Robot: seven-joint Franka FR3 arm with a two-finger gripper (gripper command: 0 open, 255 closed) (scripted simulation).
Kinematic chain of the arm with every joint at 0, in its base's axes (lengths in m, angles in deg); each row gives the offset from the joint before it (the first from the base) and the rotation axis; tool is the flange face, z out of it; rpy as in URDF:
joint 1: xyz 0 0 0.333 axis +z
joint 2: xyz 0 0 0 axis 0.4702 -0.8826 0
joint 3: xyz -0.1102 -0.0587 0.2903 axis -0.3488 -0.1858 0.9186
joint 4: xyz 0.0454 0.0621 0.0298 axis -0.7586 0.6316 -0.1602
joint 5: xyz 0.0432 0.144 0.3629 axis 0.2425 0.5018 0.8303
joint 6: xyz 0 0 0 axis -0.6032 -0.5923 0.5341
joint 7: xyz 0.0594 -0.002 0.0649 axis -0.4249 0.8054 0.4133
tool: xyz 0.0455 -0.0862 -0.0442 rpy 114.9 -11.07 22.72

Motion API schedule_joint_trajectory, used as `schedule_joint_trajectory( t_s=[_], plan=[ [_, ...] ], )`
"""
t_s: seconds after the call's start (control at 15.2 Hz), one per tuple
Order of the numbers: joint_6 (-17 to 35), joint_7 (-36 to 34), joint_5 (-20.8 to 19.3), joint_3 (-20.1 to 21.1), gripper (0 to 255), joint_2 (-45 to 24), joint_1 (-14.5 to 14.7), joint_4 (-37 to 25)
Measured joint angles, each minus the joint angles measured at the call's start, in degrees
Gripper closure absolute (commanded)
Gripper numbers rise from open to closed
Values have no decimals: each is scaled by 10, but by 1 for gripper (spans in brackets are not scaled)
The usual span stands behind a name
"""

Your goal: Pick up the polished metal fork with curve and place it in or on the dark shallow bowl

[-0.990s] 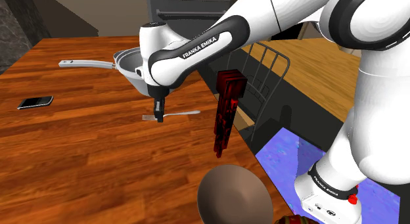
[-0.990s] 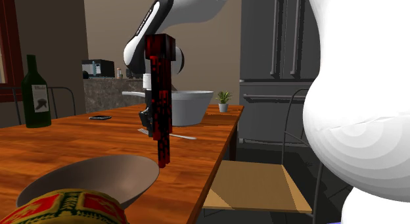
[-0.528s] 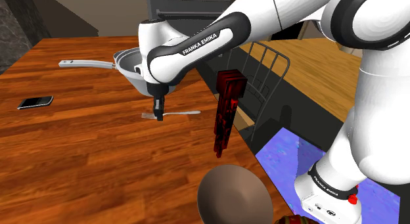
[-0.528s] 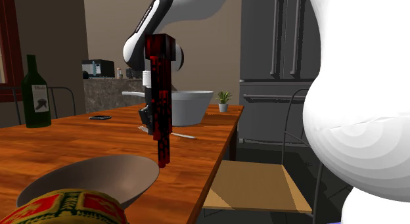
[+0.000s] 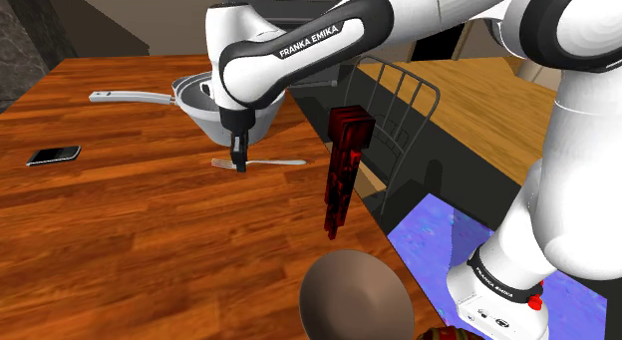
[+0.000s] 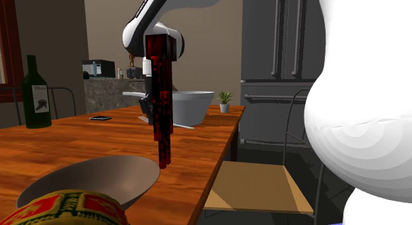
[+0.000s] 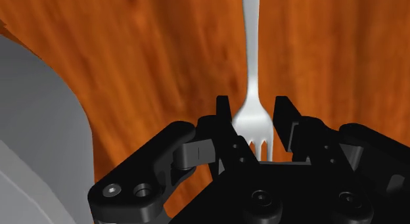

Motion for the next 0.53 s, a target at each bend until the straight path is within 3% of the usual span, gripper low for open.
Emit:
schedule_joint_trajectory(
  t_s=[0.53],
  plan=[
    [-56, 2, 4, 2, 255, 17, -1, -39]
  ],
)
